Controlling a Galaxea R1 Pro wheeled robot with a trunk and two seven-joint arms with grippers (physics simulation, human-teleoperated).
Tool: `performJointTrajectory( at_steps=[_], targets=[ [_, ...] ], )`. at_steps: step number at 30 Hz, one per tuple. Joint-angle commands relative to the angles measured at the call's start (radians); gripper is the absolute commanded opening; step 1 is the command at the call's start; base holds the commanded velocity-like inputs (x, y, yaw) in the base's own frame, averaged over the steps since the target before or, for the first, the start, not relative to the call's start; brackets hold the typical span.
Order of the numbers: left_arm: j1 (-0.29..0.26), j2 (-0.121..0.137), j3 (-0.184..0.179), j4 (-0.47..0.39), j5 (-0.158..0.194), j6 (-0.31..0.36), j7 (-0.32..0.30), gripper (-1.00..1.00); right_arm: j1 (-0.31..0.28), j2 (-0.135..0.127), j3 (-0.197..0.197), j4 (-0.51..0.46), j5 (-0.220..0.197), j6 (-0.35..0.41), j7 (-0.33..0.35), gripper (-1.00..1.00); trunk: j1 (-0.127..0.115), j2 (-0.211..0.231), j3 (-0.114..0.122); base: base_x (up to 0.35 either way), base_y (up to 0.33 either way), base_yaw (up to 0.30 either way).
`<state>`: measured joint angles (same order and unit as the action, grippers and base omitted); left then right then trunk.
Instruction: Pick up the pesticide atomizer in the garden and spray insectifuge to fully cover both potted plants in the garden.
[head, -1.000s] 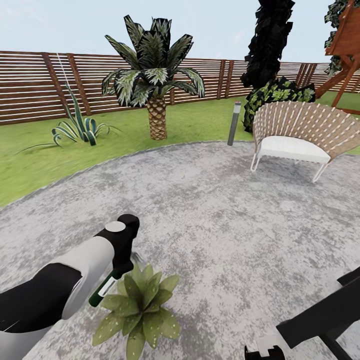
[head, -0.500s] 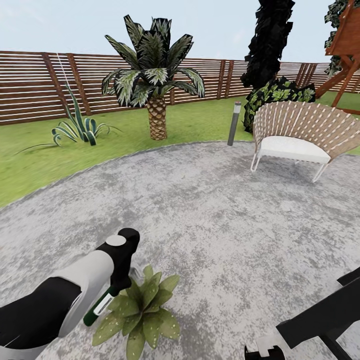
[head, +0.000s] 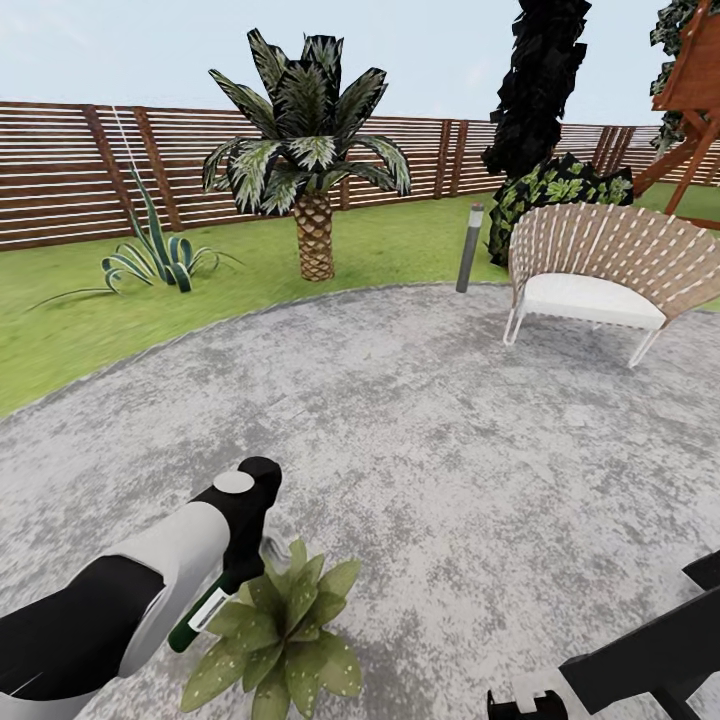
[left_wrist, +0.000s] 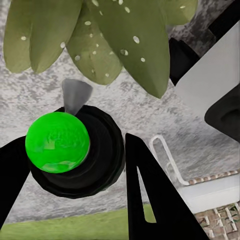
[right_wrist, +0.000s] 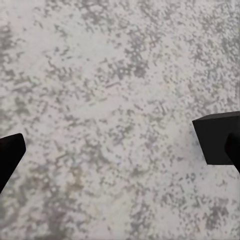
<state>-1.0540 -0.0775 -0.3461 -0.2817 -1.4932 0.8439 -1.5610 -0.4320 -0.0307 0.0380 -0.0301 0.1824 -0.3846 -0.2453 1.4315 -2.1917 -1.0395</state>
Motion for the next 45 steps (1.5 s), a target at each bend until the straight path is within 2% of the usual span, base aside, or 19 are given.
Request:
performJointTrajectory(
  at_steps=[1,3,9,16,23,24,26,29,35,45],
  targets=[
    [-0.001,-0.001,0.002,-0.002,-0.01,0.011,-0.01,-1.0,-0.001,0.0,0.003,0.001,0.008,0.0,-0.008,1.0,0.0,0.0,-0.001,0.0,0.0,0.0],
    [-0.002,-0.002,0.001,-0.002,-0.01,0.01,-0.01,-1.0,-0.001,0.0,0.003,0.001,0.008,0.0,-0.008,1.0,0.0,0.0,-0.003,0.0,0.0,0.0],
    [-0.004,0.007,0.002,-0.089,-0.011,0.009,-0.01,-1.0,-0.001,0.0,0.003,0.001,0.008,0.0,-0.008,1.0,0.023,-0.042,-0.031,0.0,0.0,0.0],
    [-0.007,0.009,0.0,-0.096,-0.014,0.009,-0.01,-1.0,-0.001,0.0,0.003,0.001,0.008,-0.001,-0.008,1.0,0.05,-0.091,-0.064,0.0,0.0,0.0],
    [-0.016,0.022,-0.001,-0.09,-0.019,0.006,-0.01,-1.0,-0.001,0.0,0.003,0.001,0.008,-0.001,-0.008,1.0,0.073,-0.133,-0.094,0.0,0.0,0.0],
    [-0.016,0.022,-0.001,-0.091,-0.033,0.006,-0.01,-1.0,-0.001,0.0,0.003,0.001,0.008,-0.001,-0.008,1.0,0.073,-0.133,-0.096,0.0,0.0,0.0],
    [-0.017,0.021,0.001,-0.094,-0.089,0.004,-0.01,-1.0,-0.001,0.0,0.003,0.001,0.008,-0.001,-0.008,1.0,0.073,-0.133,-0.099,0.0,0.0,0.0],
    [-0.023,0.019,0.004,-0.097,-0.128,0.003,-0.01,-1.0,-0.001,0.0,0.003,0.001,0.008,-0.001,-0.008,1.0,0.073,-0.133,-0.104,0.0,0.0,0.0],
    [-0.08,0.015,0.007,-0.096,-0.133,0.003,-0.01,-1.0,-0.001,0.001,0.003,0.001,0.008,-0.001,-0.008,1.0,0.073,-0.133,-0.113,0.0,0.0,0.0],
    [-0.077,0.019,0.001,-0.096,-0.138,0.001,-0.01,-1.0,-0.001,0.002,0.004,0.001,0.008,-0.001,-0.008,1.0,0.073,-0.133,-0.129,0.0,0.0,0.0]
  ],
)
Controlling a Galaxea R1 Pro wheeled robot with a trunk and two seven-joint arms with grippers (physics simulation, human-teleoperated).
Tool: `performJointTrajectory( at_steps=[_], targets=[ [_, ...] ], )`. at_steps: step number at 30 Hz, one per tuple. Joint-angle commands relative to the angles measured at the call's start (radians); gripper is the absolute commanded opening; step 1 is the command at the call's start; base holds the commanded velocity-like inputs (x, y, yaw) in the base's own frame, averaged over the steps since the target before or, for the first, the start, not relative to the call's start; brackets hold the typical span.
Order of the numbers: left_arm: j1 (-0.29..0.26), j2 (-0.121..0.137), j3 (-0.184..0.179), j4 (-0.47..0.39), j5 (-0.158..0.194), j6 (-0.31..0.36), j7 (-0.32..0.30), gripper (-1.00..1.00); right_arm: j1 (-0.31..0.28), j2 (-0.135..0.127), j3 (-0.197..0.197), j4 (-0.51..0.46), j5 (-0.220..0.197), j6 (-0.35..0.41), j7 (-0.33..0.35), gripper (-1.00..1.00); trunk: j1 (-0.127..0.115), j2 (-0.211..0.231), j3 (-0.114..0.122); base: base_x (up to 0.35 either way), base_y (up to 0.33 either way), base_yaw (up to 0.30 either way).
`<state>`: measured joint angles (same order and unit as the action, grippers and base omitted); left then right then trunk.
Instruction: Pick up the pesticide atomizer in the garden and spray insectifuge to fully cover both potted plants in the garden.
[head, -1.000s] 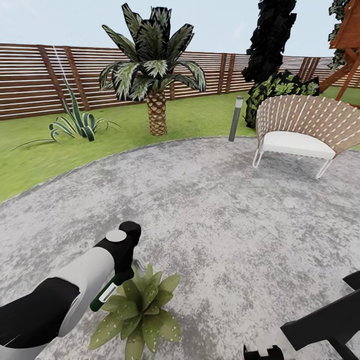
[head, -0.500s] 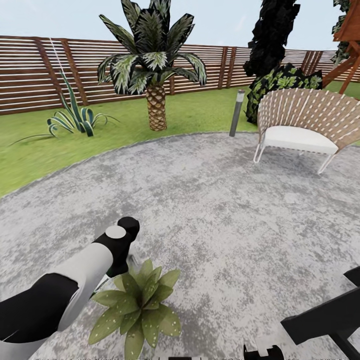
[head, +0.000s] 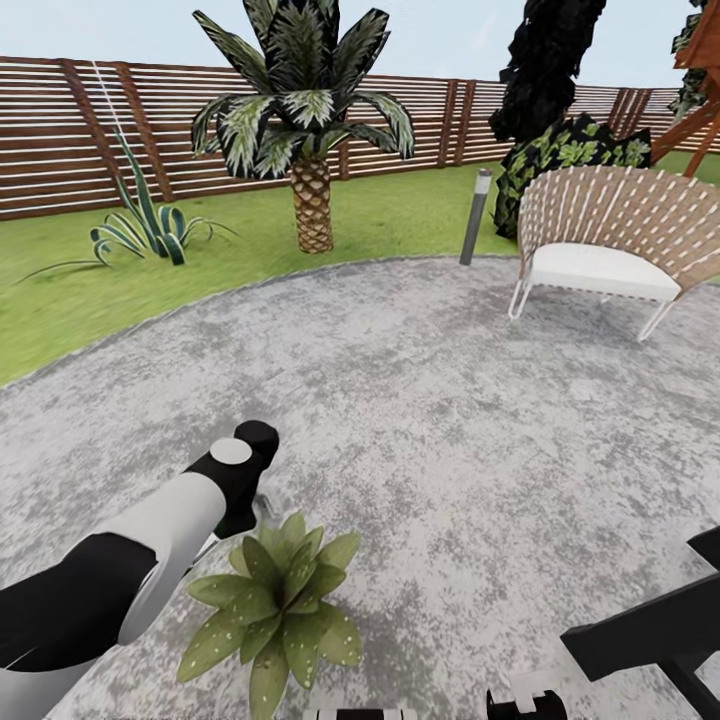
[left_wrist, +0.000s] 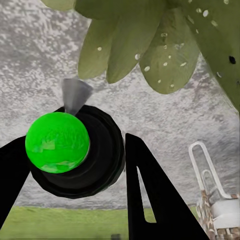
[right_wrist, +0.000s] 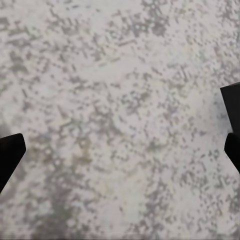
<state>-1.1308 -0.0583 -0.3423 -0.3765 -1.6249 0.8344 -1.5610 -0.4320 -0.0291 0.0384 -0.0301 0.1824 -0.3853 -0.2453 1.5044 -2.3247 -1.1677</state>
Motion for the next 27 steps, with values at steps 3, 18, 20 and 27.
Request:
performJointTrajectory(
  at_steps=[3,18,20,27],
  targets=[
    [0.004,0.012,-0.003,-0.001,-0.006,0.01,-0.01,-1.0,-0.001,0.0,0.004,0.001,0.008,-0.001,-0.008,1.0,0.0,0.0,-0.006,0.0,0.0,0.0],
    [-0.006,-0.044,-0.003,-0.031,-0.003,0.01,-0.01,-1.0,-0.001,0.0,0.003,0.001,0.008,0.0,-0.008,1.0,0.0,0.0,-0.013,0.0,0.0,0.0],
    [-0.005,-0.016,-0.002,-0.045,-0.004,0.008,-0.01,-1.0,-0.001,0.0,0.003,0.002,0.008,-0.001,-0.008,1.0,0.0,0.0,-0.013,0.0,0.0,0.0],
    [0.009,0.008,0.0,-0.05,-0.002,0.009,-0.01,-1.0,-0.001,0.0,0.004,0.001,0.008,-0.001,-0.008,1.0,0.0,0.0,-0.013,0.0,0.0,0.001]
  ],
)
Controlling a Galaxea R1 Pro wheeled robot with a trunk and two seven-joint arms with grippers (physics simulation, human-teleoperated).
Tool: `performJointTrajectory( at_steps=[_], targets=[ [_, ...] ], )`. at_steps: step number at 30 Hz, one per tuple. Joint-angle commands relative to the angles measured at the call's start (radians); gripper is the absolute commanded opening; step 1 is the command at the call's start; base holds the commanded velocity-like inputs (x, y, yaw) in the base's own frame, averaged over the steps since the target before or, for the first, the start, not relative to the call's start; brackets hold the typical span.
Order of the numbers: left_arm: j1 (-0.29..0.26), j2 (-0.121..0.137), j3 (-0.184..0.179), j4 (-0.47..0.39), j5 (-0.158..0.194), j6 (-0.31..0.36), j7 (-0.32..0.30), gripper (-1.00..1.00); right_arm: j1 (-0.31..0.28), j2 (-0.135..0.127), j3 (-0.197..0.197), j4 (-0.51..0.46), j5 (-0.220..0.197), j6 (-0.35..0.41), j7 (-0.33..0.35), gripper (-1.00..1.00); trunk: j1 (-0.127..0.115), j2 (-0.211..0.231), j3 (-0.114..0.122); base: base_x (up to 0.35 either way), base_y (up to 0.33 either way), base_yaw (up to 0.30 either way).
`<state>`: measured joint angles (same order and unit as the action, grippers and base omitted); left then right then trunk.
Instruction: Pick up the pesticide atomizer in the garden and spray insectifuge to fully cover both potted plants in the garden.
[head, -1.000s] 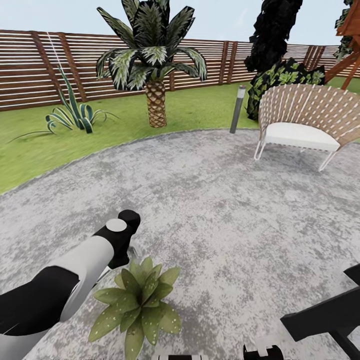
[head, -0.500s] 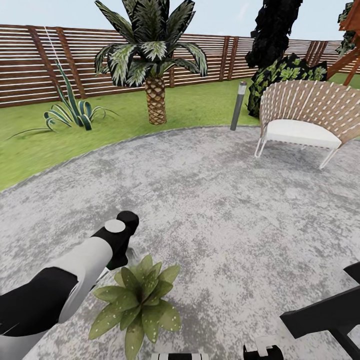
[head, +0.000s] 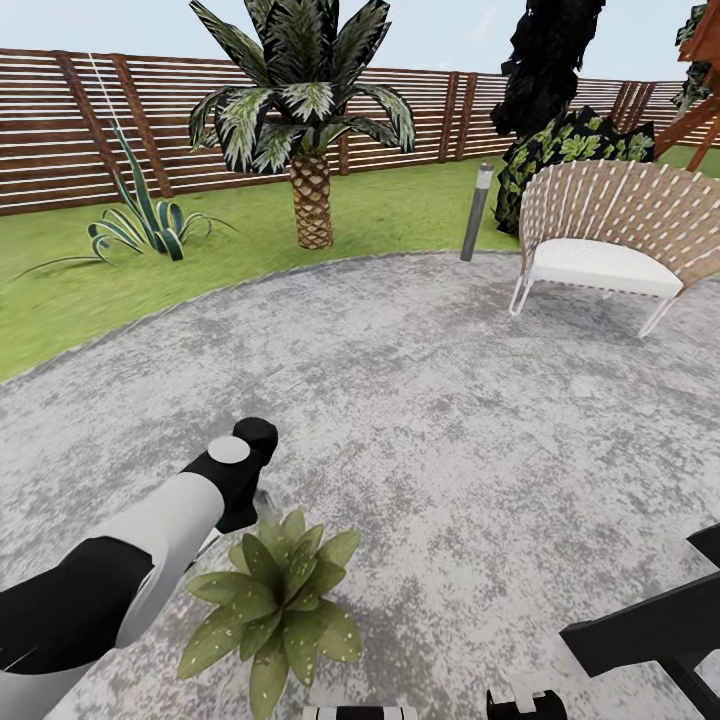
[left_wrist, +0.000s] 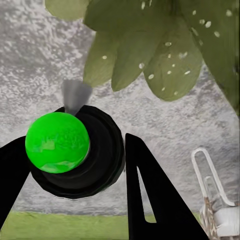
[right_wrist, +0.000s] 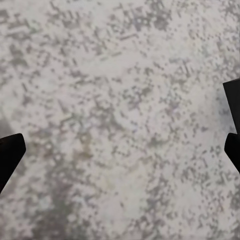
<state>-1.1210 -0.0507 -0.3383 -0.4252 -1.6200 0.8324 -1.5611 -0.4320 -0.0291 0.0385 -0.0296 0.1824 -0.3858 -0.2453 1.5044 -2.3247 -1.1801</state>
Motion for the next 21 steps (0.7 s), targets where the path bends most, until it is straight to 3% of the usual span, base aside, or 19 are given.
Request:
performJointTrajectory(
  at_steps=[1,2,5,11,21],
  targets=[
    [0.0,-0.009,-0.003,-0.001,-0.007,0.011,-0.01,-1.0,-0.001,0.0,0.004,0.001,0.008,0.0,-0.008,1.0,0.0,0.0,-0.001,0.0,0.0,0.044],
    [0.0,-0.024,-0.003,-0.001,-0.007,0.011,-0.01,-1.0,-0.001,0.001,0.004,0.001,0.008,0.0,-0.008,1.0,0.0,0.0,-0.002,0.0,0.0,0.16],
    [0.0,-0.033,-0.005,-0.001,-0.008,0.011,-0.01,-1.0,-0.001,0.001,0.004,0.001,0.008,0.0,-0.008,1.0,0.0,0.0,-0.004,0.0,0.0,0.208],
    [0.001,-0.012,-0.009,0.011,-0.009,0.012,-0.01,-1.0,-0.001,0.002,0.004,0.001,0.008,0.0,-0.009,1.0,0.0,0.0,-0.01,0.0,0.0,0.223],
    [0.001,-0.01,-0.005,0.013,-0.009,0.012,-0.01,-1.0,-0.001,0.002,0.004,0.001,0.008,0.0,-0.009,1.0,0.0,0.0,-0.019,0.0,0.0,0.225]
  ],
)
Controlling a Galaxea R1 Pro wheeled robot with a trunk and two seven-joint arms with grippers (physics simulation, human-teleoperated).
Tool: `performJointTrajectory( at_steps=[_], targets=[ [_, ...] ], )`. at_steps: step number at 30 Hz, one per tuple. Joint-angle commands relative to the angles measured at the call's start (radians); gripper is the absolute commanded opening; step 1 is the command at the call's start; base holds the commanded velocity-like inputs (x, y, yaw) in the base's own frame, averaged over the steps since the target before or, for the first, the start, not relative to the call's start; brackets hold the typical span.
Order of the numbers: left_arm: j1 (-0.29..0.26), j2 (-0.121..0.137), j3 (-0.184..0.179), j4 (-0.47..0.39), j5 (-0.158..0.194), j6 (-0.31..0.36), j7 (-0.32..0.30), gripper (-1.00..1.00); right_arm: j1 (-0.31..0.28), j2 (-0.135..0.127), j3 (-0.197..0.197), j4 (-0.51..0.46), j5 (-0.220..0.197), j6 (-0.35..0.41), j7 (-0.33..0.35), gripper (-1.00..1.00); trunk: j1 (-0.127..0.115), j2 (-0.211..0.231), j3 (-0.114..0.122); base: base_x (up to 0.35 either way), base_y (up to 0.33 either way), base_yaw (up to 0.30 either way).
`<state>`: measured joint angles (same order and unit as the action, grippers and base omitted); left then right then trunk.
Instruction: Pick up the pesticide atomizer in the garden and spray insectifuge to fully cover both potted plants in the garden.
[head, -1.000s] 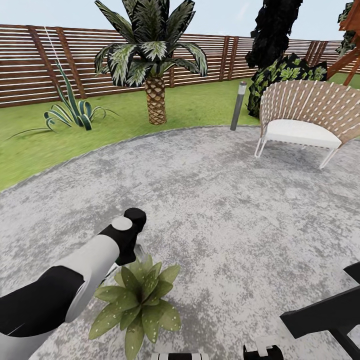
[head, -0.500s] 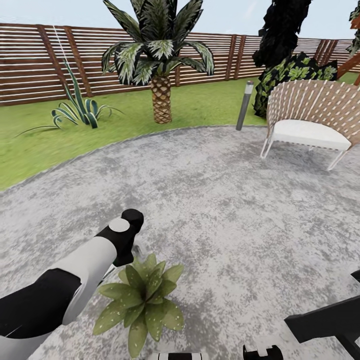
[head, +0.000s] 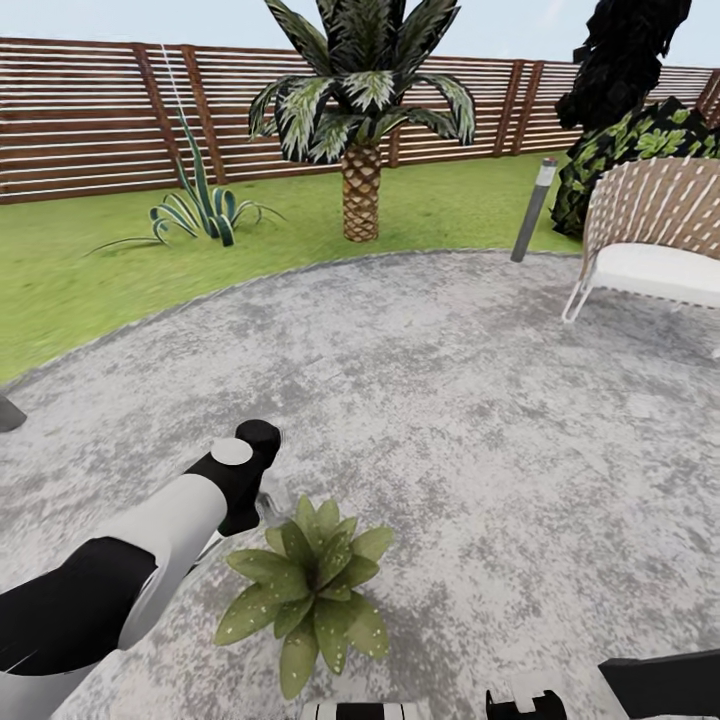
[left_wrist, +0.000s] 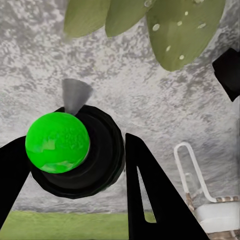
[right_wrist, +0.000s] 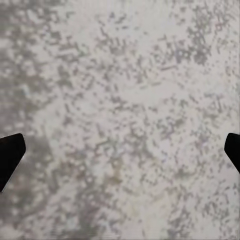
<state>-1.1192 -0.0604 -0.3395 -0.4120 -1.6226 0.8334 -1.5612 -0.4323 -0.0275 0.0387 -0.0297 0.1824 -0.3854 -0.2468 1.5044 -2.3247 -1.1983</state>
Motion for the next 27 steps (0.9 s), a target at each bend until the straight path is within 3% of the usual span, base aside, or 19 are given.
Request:
performJointTrajectory(
  at_steps=[1,10,12,17,27],
  targets=[
    [-0.001,0.002,-0.003,-0.001,-0.007,0.01,-0.01,-1.0,0.0,0.0,0.004,0.001,0.008,-0.001,-0.008,1.0,0.0,0.0,-0.002,0.0,0.0,0.228],
    [0.0,0.01,-0.003,0.003,-0.008,0.01,-0.01,-1.0,0.0,0.001,0.003,0.001,0.008,0.0,-0.011,1.0,0.0,0.0,-0.003,0.0,0.0,0.071],
    [0.001,0.029,-0.004,0.004,-0.001,0.012,-0.01,-1.0,0.0,0.001,0.003,0.001,0.008,0.0,-0.011,1.0,0.0,0.0,-0.003,0.0,0.0,0.248],
    [0.018,0.044,0.0,0.002,0.004,0.013,-0.01,-1.0,0.0,0.001,0.003,0.001,0.008,0.0,-0.011,1.0,0.0,0.0,-0.003,0.0,0.0,0.273],
    [0.022,0.044,-0.001,-0.008,0.004,0.015,-0.01,-1.0,0.0,0.001,0.003,0.001,0.008,0.0,-0.011,1.0,0.0,0.0,-0.003,0.0,-0.121,0.276]
  ],
)
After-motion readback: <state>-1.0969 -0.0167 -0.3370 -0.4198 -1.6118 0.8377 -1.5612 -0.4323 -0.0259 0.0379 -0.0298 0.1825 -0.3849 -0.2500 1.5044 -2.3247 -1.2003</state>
